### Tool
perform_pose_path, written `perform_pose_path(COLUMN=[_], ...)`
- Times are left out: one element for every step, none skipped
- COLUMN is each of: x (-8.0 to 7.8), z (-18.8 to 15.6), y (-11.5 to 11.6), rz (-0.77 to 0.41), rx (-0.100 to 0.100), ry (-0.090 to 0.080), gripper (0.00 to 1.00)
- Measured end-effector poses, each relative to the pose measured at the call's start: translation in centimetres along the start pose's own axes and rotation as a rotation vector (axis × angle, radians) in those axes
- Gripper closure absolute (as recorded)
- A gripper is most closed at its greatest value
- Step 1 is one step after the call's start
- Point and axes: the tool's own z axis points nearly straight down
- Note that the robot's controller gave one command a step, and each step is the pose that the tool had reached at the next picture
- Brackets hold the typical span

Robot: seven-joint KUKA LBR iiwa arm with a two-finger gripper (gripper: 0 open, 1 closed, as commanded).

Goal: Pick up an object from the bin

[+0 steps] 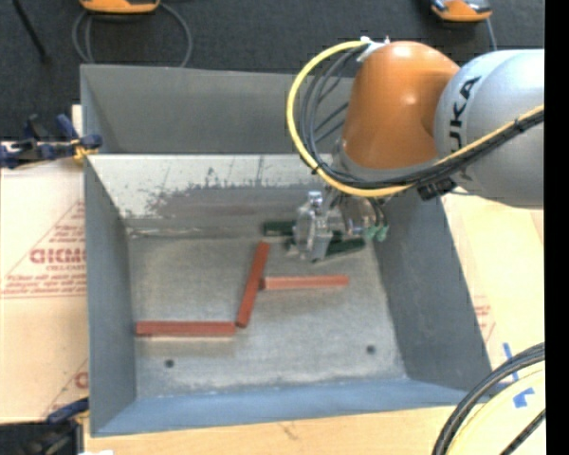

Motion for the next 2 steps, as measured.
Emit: perform_pose_path(x=[0.2, 1.1], z=[0.5, 1.7], y=[0.0, 0.9], rz=[0.000, -0.215], rx=[0.000, -0.002], ry=[0.009, 0.011], gripper=[0.00, 0.00])
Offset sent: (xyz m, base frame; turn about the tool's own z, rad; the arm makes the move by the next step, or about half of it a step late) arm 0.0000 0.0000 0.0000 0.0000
